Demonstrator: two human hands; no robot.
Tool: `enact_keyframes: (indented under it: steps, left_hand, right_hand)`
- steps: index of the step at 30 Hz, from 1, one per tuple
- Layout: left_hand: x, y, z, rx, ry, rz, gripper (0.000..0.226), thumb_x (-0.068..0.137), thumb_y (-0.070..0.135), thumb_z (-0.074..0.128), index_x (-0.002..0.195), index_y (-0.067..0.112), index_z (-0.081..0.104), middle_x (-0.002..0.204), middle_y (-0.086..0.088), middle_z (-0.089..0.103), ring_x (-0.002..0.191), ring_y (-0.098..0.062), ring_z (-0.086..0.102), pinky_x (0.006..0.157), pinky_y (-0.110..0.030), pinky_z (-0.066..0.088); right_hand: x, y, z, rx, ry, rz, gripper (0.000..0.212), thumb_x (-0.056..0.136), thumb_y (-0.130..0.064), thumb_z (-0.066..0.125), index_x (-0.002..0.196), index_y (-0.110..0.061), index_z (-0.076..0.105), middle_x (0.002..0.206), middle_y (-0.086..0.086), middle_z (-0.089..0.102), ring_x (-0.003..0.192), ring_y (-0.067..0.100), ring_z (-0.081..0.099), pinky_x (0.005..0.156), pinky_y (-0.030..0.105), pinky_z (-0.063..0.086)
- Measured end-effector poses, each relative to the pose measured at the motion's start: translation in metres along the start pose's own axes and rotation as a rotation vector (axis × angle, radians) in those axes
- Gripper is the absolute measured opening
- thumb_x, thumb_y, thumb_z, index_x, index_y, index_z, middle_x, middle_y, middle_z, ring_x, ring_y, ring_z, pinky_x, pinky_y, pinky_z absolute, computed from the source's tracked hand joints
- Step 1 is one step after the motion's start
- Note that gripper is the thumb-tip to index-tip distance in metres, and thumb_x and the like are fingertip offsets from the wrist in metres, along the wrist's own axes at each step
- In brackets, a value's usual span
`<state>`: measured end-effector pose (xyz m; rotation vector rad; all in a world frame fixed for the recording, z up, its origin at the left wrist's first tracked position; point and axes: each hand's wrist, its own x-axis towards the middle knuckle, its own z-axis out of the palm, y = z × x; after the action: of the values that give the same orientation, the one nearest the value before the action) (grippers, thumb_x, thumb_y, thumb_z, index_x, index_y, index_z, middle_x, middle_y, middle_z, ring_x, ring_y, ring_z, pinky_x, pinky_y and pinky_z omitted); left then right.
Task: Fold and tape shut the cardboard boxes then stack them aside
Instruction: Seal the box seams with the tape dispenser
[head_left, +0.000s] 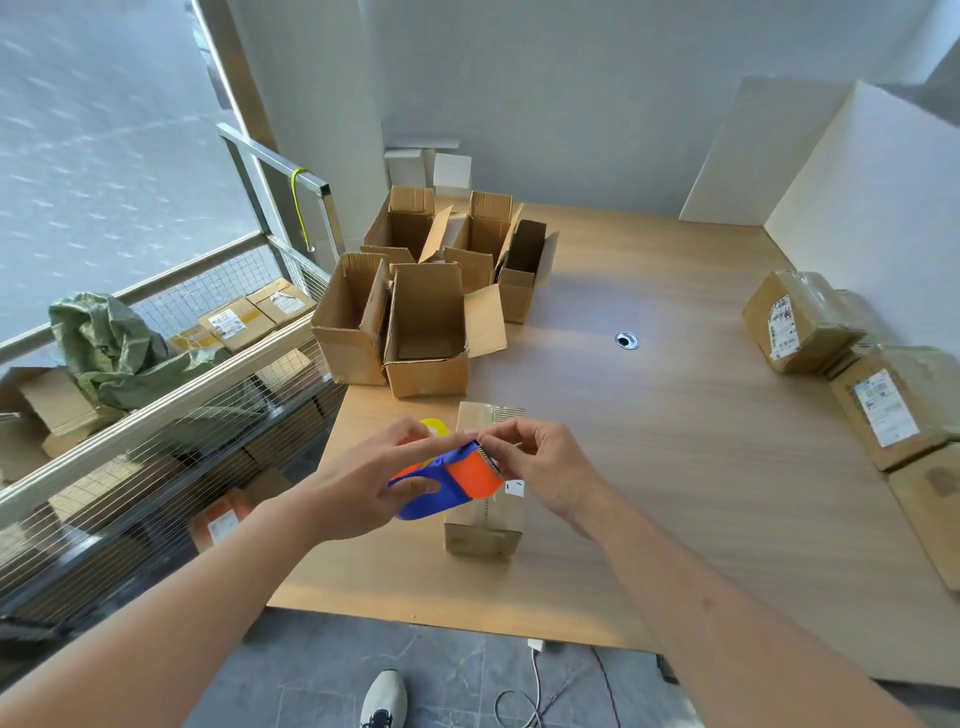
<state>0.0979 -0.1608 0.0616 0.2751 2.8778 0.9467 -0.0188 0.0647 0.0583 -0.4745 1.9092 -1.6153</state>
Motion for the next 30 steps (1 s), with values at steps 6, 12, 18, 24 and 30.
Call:
enact_keyframes:
  steps: [6, 12, 18, 24, 30]
  left_hand:
    - [0.001, 0.007, 0.004, -0.025, -0.029, -0.004, 0.064, 0.107, 0.030, 0.049, 0.152, 0.064, 0.020, 0.126, 0.014, 0.039, 0.112, -0.007, 0.046, 0.096, -0.033, 0.047]
    - [0.004, 0.000, 0.020, -0.068, -0.107, -0.109, 0.053, 0.111, 0.034, 0.038, 0.151, 0.065, 0.023, 0.117, 0.007, 0.043, 0.101, -0.013, 0.047, 0.091, -0.034, 0.046]
    - [-0.005, -0.025, 0.017, 0.015, -0.261, -0.195, 0.049, 0.111, 0.040, 0.031, 0.146, 0.072, 0.020, 0.110, 0.005, 0.044, 0.095, -0.015, 0.049, 0.089, -0.035, 0.042]
    - [-0.028, -0.057, 0.012, 0.024, -0.319, -0.288, 0.046, 0.111, 0.043, 0.031, 0.143, 0.075, 0.023, 0.108, 0.010, 0.047, 0.093, -0.013, 0.052, 0.087, -0.035, 0.043]
    - [-0.018, -0.067, 0.014, 0.062, -0.365, -0.311, 0.044, 0.110, 0.047, 0.028, 0.141, 0.077, 0.021, 0.107, 0.010, 0.047, 0.091, -0.015, 0.053, 0.086, -0.037, 0.045]
  right_hand:
    - [-0.002, 0.013, 0.002, -0.069, 0.166, -0.009, 0.005, 0.091, -0.020, 0.079, 0.092, -0.015, 0.080, 0.083, 0.010, 0.076, 0.071, 0.020, 0.066, 0.072, 0.044, 0.061]
    - [-0.008, 0.039, 0.007, -0.008, 0.267, 0.157, 0.004, 0.089, -0.011, 0.080, 0.085, -0.012, 0.081, 0.074, 0.005, 0.075, 0.062, 0.015, 0.060, 0.064, 0.026, 0.057]
    - [-0.031, 0.071, 0.002, -0.029, 0.402, 0.284, 0.011, 0.087, -0.016, 0.082, 0.077, -0.019, 0.081, 0.074, 0.005, 0.075, 0.054, 0.015, 0.058, 0.070, 0.036, 0.061]
    - [-0.045, 0.090, -0.007, -0.019, 0.468, 0.353, 0.011, 0.087, -0.011, 0.080, 0.077, -0.016, 0.081, 0.079, 0.010, 0.076, 0.050, 0.018, 0.054, 0.068, 0.043, 0.062]
    - [-0.041, 0.102, 0.005, 0.016, 0.494, 0.396, 0.008, 0.089, -0.011, 0.078, 0.082, -0.013, 0.080, 0.082, 0.010, 0.077, 0.049, 0.019, 0.054, 0.062, 0.041, 0.062]
